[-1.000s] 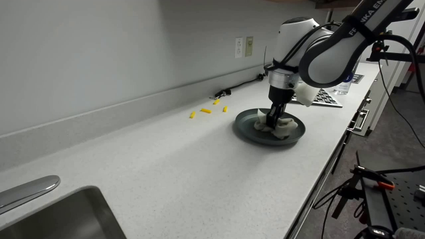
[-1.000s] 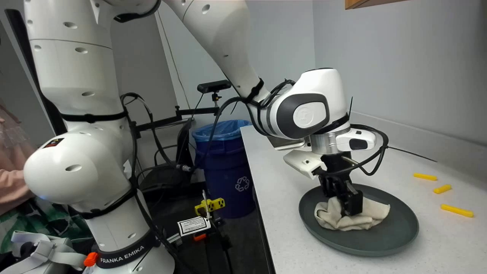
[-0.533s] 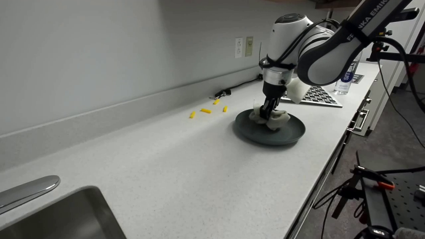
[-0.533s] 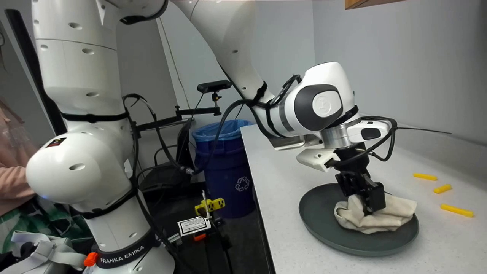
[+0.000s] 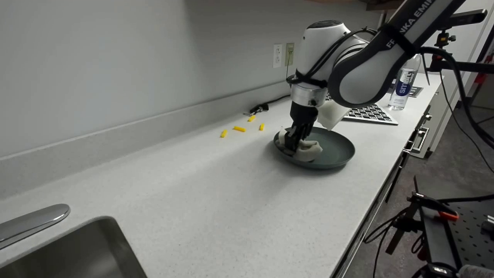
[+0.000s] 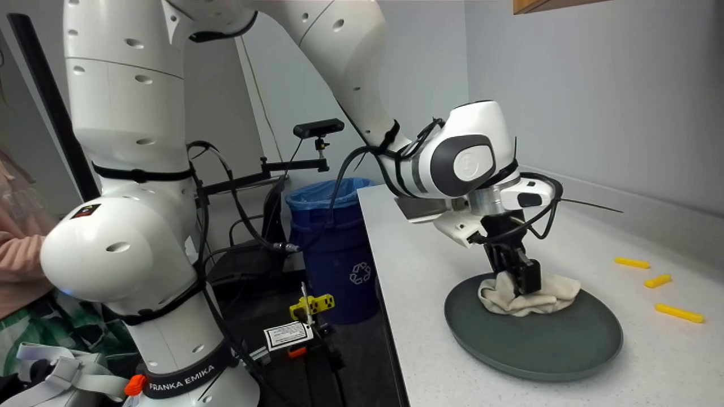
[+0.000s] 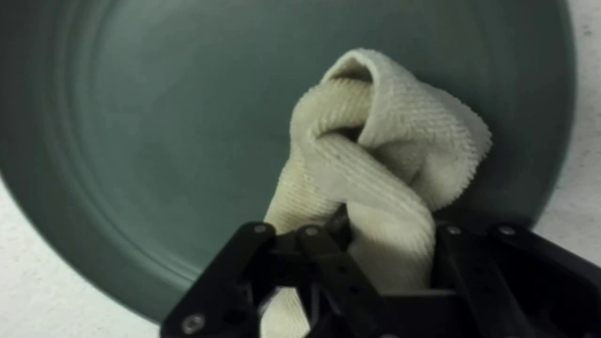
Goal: Wipe the plate with the cloth
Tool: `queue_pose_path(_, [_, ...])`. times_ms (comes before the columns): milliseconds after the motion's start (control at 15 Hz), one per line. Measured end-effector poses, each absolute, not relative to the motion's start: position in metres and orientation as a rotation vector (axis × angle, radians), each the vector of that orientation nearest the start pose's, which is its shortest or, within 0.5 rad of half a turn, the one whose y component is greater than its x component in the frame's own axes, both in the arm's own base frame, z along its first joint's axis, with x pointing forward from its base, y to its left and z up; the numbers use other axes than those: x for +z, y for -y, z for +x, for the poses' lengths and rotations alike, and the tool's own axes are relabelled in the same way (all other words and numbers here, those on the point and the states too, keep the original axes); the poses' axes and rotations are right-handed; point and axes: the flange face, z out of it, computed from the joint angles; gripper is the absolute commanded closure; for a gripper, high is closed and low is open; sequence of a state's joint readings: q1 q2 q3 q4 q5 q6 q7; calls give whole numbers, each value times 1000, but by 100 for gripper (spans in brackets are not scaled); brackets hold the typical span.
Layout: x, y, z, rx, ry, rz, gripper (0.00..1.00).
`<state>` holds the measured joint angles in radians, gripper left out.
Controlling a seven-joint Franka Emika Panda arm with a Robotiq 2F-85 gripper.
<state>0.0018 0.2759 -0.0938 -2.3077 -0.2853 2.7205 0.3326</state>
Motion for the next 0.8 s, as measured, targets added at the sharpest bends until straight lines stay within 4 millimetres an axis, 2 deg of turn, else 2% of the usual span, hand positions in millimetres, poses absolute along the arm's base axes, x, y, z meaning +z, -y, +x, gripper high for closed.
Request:
queue_pose_path(333, [252, -12, 554, -300, -169, -3160, 96])
queue_pose_path(800, [298, -89, 583, -458, 100, -3048, 96])
